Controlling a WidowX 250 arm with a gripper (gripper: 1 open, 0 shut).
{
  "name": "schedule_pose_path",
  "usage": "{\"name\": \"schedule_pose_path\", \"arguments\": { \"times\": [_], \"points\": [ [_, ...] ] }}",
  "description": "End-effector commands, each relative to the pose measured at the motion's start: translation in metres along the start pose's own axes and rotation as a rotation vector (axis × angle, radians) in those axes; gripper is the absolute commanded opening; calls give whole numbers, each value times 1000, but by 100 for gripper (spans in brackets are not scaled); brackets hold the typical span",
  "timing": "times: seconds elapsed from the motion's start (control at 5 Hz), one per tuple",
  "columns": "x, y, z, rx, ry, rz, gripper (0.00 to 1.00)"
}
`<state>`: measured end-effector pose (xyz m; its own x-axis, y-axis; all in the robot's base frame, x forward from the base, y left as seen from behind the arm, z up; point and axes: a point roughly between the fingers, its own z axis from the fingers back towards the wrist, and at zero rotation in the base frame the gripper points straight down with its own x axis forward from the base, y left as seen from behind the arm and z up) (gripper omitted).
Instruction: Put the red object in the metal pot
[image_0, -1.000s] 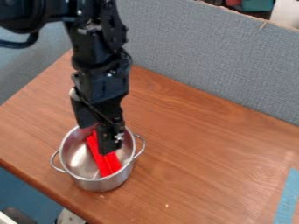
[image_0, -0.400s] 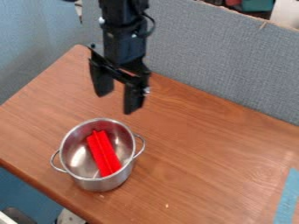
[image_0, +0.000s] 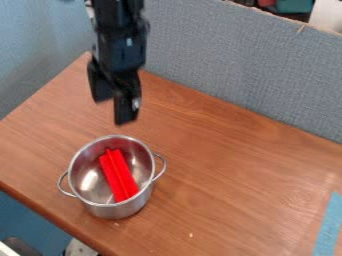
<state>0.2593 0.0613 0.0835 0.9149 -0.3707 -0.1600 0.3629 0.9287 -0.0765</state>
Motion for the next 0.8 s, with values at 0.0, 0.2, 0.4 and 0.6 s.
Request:
{"name": "schedule_pose_path", "arguments": {
  "times": [0.0, 0.2, 0.4, 0.6],
  "points": [
    [7, -16, -21, -5, -44, 77, 100],
    [-22, -9, 6, 20, -66, 14, 100],
    [-50, -1, 27, 31, -71, -27, 100],
    [-66, 1, 48, 35, -109, -53, 100]
  ]
}}
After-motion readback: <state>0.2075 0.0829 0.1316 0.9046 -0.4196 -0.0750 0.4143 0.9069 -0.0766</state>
